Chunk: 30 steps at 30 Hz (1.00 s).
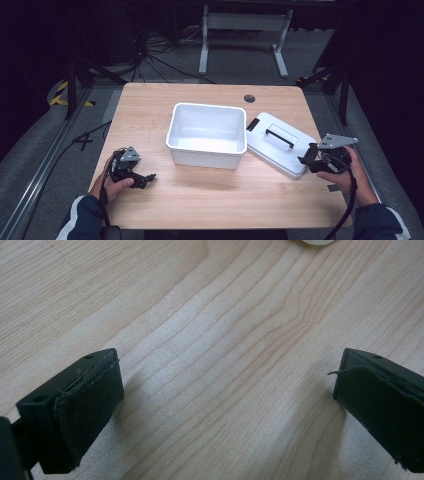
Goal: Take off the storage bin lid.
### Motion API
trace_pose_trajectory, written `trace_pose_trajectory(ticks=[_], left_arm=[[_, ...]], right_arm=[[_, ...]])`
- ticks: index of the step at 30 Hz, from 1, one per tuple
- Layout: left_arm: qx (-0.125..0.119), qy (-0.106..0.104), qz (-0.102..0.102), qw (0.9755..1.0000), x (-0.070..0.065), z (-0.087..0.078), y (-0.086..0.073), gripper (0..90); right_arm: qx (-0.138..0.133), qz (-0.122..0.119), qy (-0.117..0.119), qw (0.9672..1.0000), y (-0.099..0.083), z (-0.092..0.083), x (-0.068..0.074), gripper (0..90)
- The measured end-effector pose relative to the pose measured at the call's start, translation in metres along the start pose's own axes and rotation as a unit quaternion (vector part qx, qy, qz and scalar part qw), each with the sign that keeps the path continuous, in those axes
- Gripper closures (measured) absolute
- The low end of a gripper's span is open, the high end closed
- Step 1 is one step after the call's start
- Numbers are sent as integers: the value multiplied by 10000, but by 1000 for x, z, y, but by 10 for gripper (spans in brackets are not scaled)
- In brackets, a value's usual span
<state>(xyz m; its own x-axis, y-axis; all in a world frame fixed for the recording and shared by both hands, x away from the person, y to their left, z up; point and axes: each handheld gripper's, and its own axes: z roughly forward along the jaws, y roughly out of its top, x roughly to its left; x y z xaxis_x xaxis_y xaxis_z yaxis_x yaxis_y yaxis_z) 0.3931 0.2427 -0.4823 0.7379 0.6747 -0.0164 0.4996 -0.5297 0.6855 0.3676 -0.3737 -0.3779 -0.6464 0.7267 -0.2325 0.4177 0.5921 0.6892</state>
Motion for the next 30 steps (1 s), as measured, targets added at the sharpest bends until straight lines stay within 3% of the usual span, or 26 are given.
trace_pose_trajectory(ticks=[13,20,30], left_arm=[[5,1,-13,10000,0,0,0,1],[1,6,-22,10000,0,0,0,1],[-4,7,-36,10000,-1,0,0,1]], right_arm=[[-195,44,136,9997,-32,-14,14,318],[-321,157,179,9992,-55,-5,31,274],[-233,284,128,9992,-78,12,48,231]])
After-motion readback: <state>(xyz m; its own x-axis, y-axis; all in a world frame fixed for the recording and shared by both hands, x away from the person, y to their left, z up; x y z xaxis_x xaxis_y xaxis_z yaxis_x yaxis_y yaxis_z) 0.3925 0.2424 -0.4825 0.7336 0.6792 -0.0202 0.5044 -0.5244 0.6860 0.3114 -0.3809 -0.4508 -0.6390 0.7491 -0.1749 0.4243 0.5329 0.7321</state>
